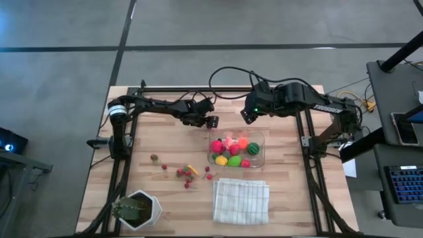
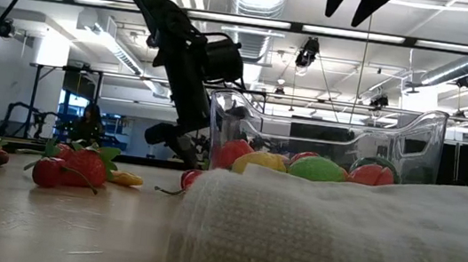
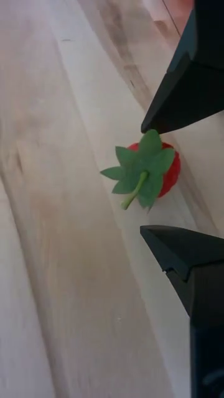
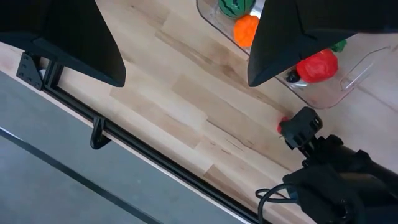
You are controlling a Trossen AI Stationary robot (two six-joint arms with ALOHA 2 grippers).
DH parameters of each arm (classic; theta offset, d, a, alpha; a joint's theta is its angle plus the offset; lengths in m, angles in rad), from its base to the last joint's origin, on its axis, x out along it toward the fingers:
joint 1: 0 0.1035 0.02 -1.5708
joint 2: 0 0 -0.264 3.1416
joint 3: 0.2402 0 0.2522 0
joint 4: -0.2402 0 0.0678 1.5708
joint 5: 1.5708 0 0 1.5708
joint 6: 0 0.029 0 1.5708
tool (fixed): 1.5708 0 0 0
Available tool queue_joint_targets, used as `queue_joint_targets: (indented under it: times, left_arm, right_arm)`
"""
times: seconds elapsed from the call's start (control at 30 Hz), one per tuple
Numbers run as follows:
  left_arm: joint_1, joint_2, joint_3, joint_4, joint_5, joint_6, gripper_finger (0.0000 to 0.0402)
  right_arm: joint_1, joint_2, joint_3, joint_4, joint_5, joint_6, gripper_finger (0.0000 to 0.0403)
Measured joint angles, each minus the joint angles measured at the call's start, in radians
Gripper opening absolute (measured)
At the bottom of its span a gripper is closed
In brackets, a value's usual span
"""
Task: Pick and placing Produce into tupperware
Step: Put the red strawberry into the transparent bin
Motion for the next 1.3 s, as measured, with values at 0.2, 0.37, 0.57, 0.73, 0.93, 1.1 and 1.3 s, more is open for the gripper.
queue_joint_targets:
  times: [0.2, 0.37, 0.57, 0.73, 0.93, 1.1, 1.3]
  left_arm:
    - [0.000, 0.000, 0.000, 0.000, -0.022, 0.001, 0.0222]
    - [0.000, 0.000, -0.001, 0.000, -0.026, 0.001, 0.0194]
    - [-0.001, 0.000, -0.007, 0.001, -0.027, 0.002, 0.0178]
    - [-0.001, 0.000, -0.025, 0.006, -0.028, 0.002, 0.0177]
    - [-0.001, 0.000, -0.030, 0.007, -0.022, 0.010, 0.0177]
    - [-0.002, 0.000, -0.026, 0.001, -0.021, 0.012, 0.0177]
    - [-0.003, 0.000, -0.027, -0.001, -0.020, 0.035, 0.0171]
  right_arm:
    - [0.000, 0.000, -0.005, 0.000, 0.000, 0.000, 0.0329]
    - [0.000, 0.000, -0.005, 0.000, 0.000, 0.000, 0.0329]
    - [0.000, 0.000, -0.006, 0.000, 0.000, 0.000, 0.0329]
    - [0.000, 0.000, -0.009, 0.001, 0.001, 0.000, 0.0329]
    - [0.000, 0.000, -0.034, 0.001, 0.001, 0.000, 0.0329]
    - [0.000, 0.000, -0.057, 0.001, 0.001, 0.004, 0.0329]
    - [0.000, 0.000, -0.060, 0.001, 0.001, 0.004, 0.0329]
